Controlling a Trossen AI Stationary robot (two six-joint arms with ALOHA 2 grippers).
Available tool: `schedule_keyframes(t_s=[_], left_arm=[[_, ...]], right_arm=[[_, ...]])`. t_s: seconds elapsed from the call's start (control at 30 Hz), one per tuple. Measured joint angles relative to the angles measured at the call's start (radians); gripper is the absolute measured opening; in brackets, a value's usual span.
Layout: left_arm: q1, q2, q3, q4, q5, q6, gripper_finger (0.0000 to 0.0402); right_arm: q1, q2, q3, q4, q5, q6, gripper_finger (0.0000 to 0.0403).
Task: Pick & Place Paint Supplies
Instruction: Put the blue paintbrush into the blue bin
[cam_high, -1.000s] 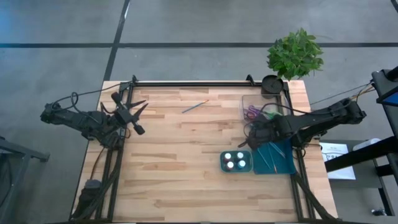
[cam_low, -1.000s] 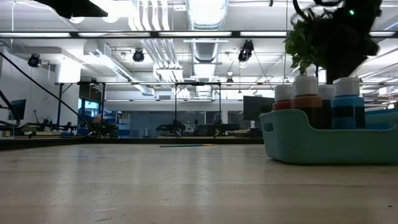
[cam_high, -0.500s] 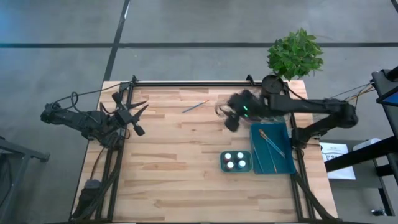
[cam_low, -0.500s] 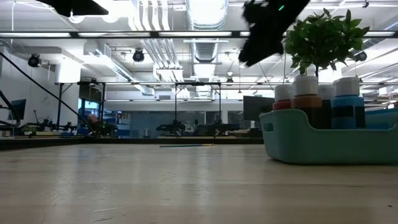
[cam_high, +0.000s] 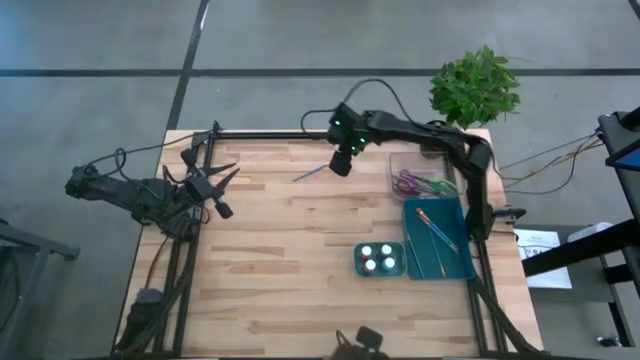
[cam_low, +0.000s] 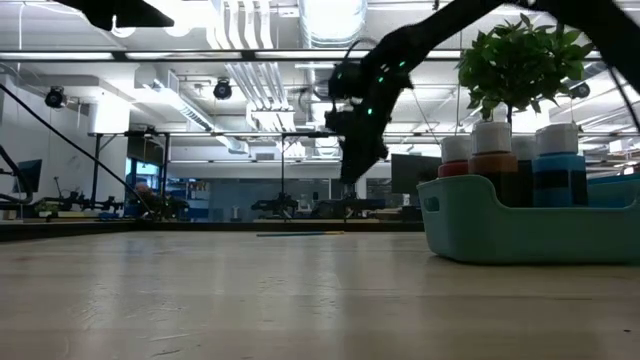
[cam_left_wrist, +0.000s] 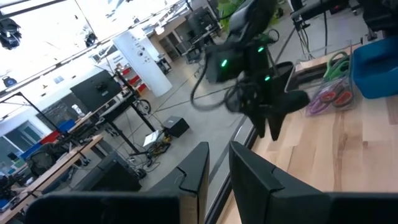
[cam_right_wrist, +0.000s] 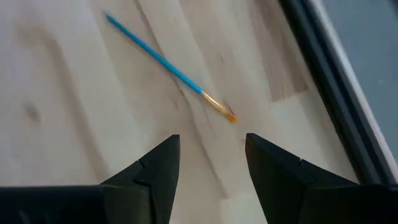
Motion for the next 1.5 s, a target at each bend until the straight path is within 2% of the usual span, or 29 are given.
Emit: schedule_keyframes(t_s=[0.2, 0.47, 0.87, 1.2, 1.5], left_arm=[[0.000, -0.001, 0.000, -0.035, 0.000, -0.017, 0.0068], [0.000, -0.001, 0.000, -0.080, 0.000, -0.028, 0.0068], [0.000, -0.001, 0.000, -0.117, 0.000, -0.042, 0.0068], [0.000, -0.001, 0.000, -0.123, 0.000, -0.046, 0.0068], [0.000, -0.001, 0.000, -0.123, 0.000, -0.050, 0.0068]], right_arm=[[-0.055, 0.159, 0.225, -0.175, -0.044, -0.138, 0.0180], [-0.107, 0.297, 0.361, -0.293, -0.135, -0.324, 0.0180], [-0.108, 0.327, 0.336, -0.281, -0.178, -0.569, 0.0180], [-0.070, 0.326, 0.308, -0.209, -0.171, -0.640, 0.0180], [-0.085, 0.325, 0.278, -0.175, -0.170, -0.672, 0.0180]])
